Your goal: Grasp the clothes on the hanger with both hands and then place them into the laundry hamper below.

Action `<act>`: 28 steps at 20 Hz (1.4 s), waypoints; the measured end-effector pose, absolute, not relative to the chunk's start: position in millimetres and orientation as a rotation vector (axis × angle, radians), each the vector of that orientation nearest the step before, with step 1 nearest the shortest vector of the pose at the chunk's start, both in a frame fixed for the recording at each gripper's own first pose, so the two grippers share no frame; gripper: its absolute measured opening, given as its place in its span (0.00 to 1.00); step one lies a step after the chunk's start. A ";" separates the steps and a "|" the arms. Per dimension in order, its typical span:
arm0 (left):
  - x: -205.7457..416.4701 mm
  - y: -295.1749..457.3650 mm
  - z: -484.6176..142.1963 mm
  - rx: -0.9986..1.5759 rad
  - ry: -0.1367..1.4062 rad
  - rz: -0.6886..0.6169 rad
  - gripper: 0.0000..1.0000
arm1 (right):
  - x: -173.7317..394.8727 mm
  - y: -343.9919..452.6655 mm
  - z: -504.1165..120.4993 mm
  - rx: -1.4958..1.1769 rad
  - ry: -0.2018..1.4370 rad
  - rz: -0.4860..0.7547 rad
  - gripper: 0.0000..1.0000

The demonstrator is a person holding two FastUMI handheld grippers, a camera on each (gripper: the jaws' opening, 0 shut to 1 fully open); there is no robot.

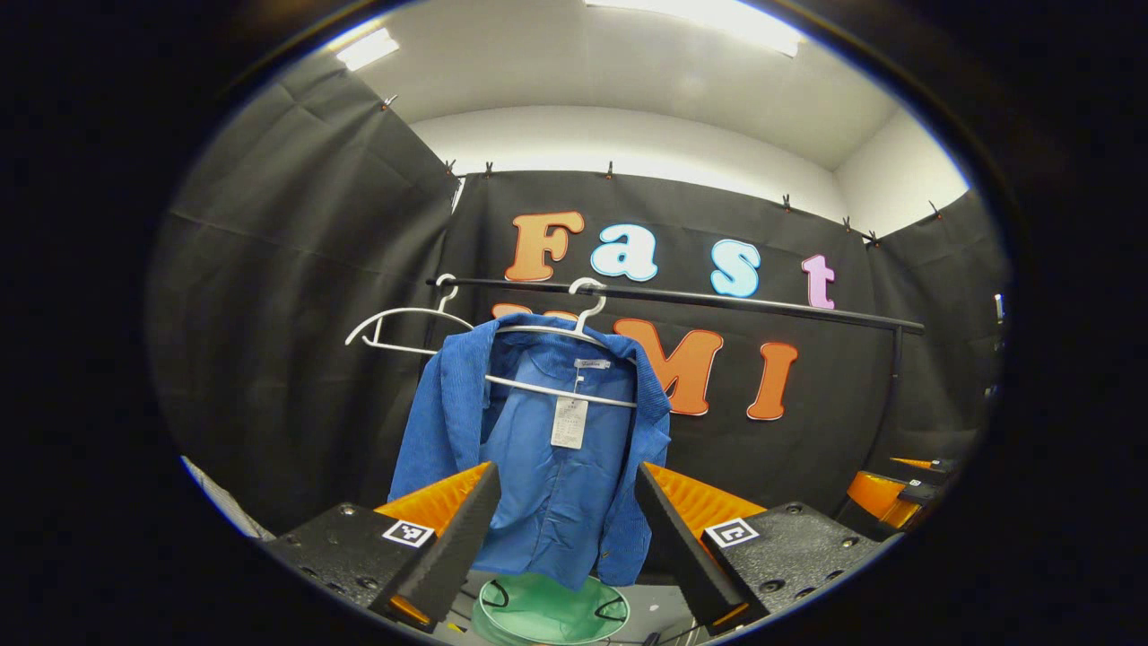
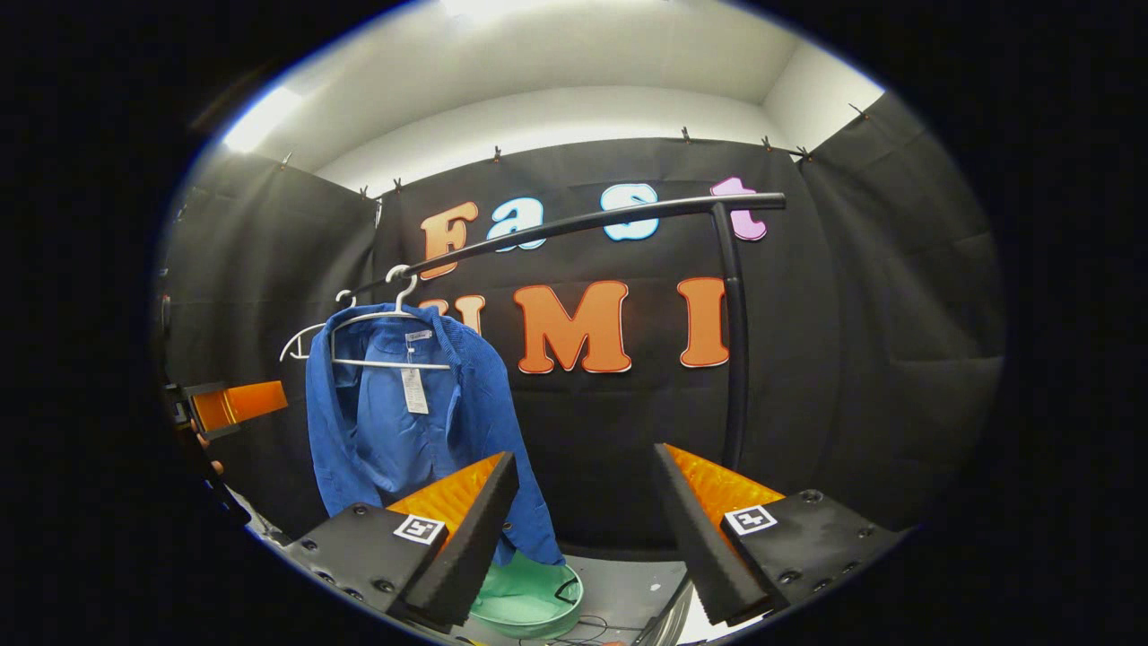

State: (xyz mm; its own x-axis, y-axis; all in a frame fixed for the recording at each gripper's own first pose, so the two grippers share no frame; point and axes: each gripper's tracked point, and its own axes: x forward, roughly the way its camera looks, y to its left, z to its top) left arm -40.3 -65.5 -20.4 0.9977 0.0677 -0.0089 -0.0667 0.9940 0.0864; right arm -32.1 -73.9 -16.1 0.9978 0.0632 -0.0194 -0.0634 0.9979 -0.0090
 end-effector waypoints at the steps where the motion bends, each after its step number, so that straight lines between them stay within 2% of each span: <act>1: -40.0 -64.1 -22.1 0.095 0.016 0.075 0.95 | -30.7 -74.2 -17.7 -0.008 0.023 0.064 0.98; 4: -37.4 -62.9 -23.6 0.092 0.026 0.085 0.95 | -25.9 -74.6 -22.1 -0.003 0.037 0.065 0.98; 5: -37.5 -64.0 -23.4 0.084 0.026 0.088 0.92 | -26.8 -73.2 -22.4 -0.002 0.040 0.069 0.98; 6: -37.1 -63.9 -22.5 0.077 0.021 0.090 0.95 | -26.9 -71.0 -21.7 -0.004 0.040 0.073 0.98; 10: -24.3 -54.1 -21.3 0.099 0.023 0.098 0.95 | -26.0 -68.8 -19.6 -0.003 0.023 0.062 0.98; 11: -19.5 -48.2 -20.9 0.105 0.020 0.105 0.91 | -23.5 -65.2 -21.3 -0.003 0.027 0.063 0.98; 12: -14.4 -43.4 -20.8 0.107 0.016 0.112 0.95 | -19.4 -60.2 -24.7 -0.005 0.034 0.068 1.00; 14: -1.7 -32.5 -23.6 0.109 0.020 0.123 0.95 | -11.0 -50.1 -31.0 -0.007 0.047 0.078 0.98; 15: 4.2 -23.6 -25.5 0.110 0.024 0.132 0.92 | -5.4 -43.8 -32.3 -0.005 0.054 0.080 0.98; 16: 11.3 -16.0 -25.6 0.110 0.025 0.140 0.95 | -0.2 -38.8 -33.6 -0.001 0.056 0.079 0.98; 17: 20.3 -7.5 -27.7 0.109 0.029 0.146 0.92 | 6.2 -33.3 -32.8 0.005 0.052 0.078 0.89; 18: 29.7 1.0 -29.7 0.107 0.033 0.148 0.98 | 12.2 -26.6 -32.9 0.011 0.050 0.076 0.89; 23: 90.3 47.6 -47.8 0.098 0.080 0.135 0.95 | 50.0 17.4 -41.8 0.009 0.055 0.053 0.89; 24: 101.4 56.4 -50.1 0.100 0.083 0.131 0.95 | 58.5 28.2 -46.8 0.010 0.065 0.052 1.00; 25: 112.6 65.0 -52.4 0.099 0.088 0.130 0.92 | 69.6 39.3 -50.1 0.016 0.071 0.051 0.89; 26: 123.4 71.3 -58.0 0.093 0.104 0.123 0.95 | 79.6 50.6 -53.4 0.029 0.074 0.051 1.00; 28: 136.9 78.5 -66.7 0.073 0.132 0.087 0.95 | 100.4 74.5 -57.5 0.062 0.073 0.057 0.98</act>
